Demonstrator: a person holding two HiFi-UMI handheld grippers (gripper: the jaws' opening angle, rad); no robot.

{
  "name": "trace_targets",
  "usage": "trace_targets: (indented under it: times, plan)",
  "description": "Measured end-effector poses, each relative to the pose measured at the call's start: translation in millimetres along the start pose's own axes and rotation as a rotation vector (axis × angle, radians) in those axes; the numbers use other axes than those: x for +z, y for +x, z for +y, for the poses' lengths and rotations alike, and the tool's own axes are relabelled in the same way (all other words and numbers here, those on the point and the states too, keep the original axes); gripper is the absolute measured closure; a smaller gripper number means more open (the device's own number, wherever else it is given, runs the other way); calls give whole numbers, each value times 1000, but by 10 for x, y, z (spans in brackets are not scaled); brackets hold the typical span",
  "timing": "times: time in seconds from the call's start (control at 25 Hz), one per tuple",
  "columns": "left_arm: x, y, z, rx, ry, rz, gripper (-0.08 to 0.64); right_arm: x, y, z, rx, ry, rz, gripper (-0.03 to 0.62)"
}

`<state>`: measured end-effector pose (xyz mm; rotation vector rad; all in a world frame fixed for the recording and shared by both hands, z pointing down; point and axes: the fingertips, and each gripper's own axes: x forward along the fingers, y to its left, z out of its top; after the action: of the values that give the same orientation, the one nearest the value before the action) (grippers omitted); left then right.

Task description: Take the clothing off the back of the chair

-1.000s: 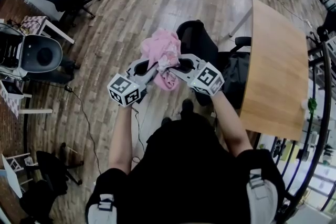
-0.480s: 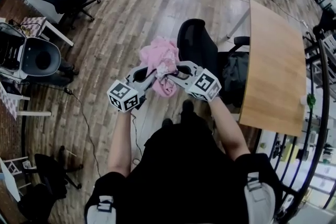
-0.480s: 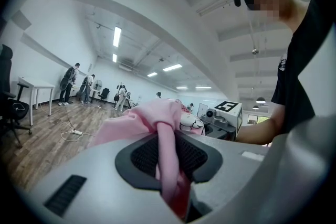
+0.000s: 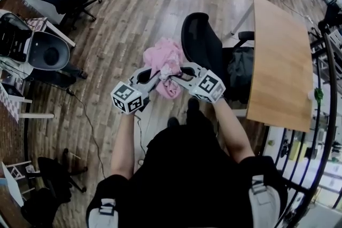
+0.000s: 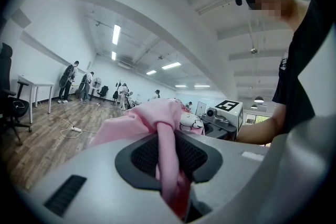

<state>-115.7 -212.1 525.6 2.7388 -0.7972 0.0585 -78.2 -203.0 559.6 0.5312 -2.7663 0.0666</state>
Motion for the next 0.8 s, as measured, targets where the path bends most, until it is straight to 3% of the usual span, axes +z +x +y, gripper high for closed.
trace_targets:
  times: [0.8]
  plan:
    - [-153,-136,-40,1,0,38,491,-104,68,186,-1,-1,14,506]
